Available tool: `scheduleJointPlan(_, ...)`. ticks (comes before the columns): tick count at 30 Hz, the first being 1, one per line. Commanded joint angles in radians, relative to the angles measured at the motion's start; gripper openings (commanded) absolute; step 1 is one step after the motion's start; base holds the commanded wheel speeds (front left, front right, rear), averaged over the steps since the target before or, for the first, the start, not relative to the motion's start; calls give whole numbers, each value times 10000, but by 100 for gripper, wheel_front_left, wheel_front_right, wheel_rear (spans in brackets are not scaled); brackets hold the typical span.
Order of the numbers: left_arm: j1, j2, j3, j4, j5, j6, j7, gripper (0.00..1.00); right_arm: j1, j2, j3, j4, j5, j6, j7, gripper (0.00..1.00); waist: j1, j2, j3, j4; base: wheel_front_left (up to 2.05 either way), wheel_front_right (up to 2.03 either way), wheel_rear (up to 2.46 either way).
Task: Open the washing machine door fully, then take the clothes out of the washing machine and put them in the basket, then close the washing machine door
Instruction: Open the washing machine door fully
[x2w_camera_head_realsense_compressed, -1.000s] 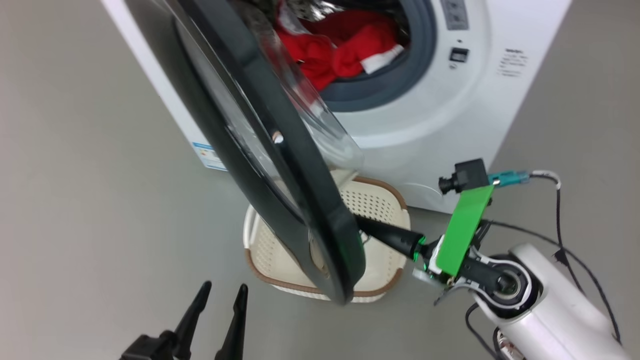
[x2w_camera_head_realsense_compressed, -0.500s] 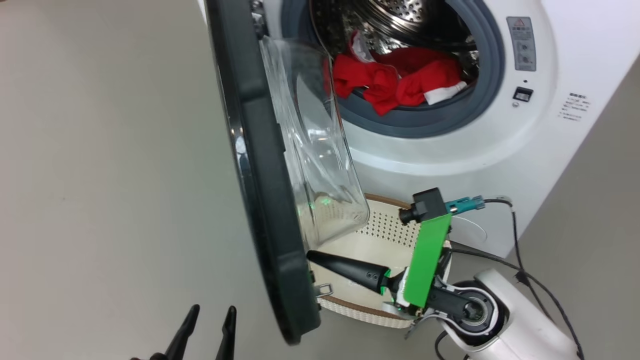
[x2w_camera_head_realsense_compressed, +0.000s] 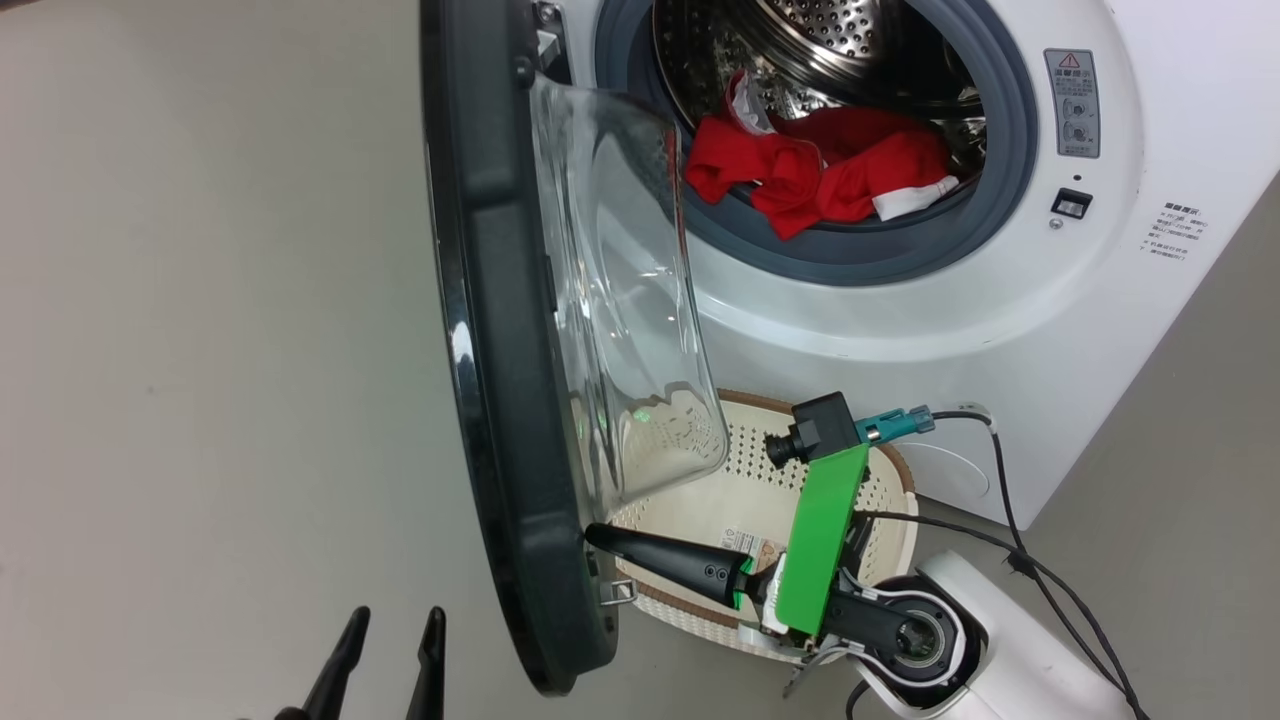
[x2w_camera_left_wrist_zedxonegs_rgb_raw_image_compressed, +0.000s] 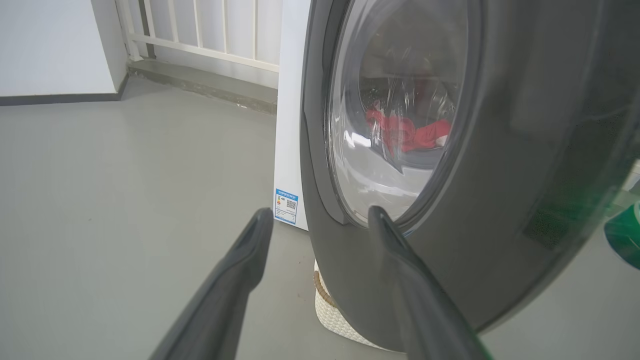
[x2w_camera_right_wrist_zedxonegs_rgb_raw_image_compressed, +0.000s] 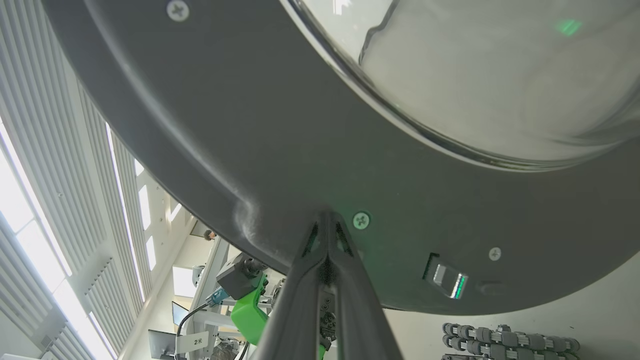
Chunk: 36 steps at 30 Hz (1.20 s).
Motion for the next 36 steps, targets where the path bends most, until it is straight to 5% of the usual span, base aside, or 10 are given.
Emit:
scheduleJointPlan(1, -29, 83, 351, -290, 58, 48, -122, 100, -264, 327, 173, -290, 69, 79, -115, 0, 0, 0, -30, -8, 0, 0, 0)
scheduleJointPlan(3, -3, 83, 345, -288, 69, 44, -122, 100, -233, 329, 192, -266, 54, 79, -236, 3, 0, 0, -72, -24, 0, 0, 0)
scheduleJointPlan(5, 13, 83, 325, -272, 89, 32, -122, 100, -184, 330, 166, -196, -66, 79, -393, 41, 0, 0, -128, -49, 0, 0, 0)
scheduleJointPlan(7, 25, 83, 293, -240, 120, 13, -122, 100, -110, 330, 140, -126, -246, 79, -555, 100, 0, 0, -197, -79, 0, 0, 0)
scheduleJointPlan(24, -20, 83, 280, 146, 446, -170, -122, 100, 1411, -660, 55, 458, -1128, 79, -2505, 100, 0, 0, -808, -419, 0, 0, 0)
scheduleJointPlan(36, 196, 83, 458, 86, 392, -169, -122, 100, 2408, -1539, 678, 1291, -2242, 79, -4876, 100, 0, 0, -939, -791, 0, 0, 0)
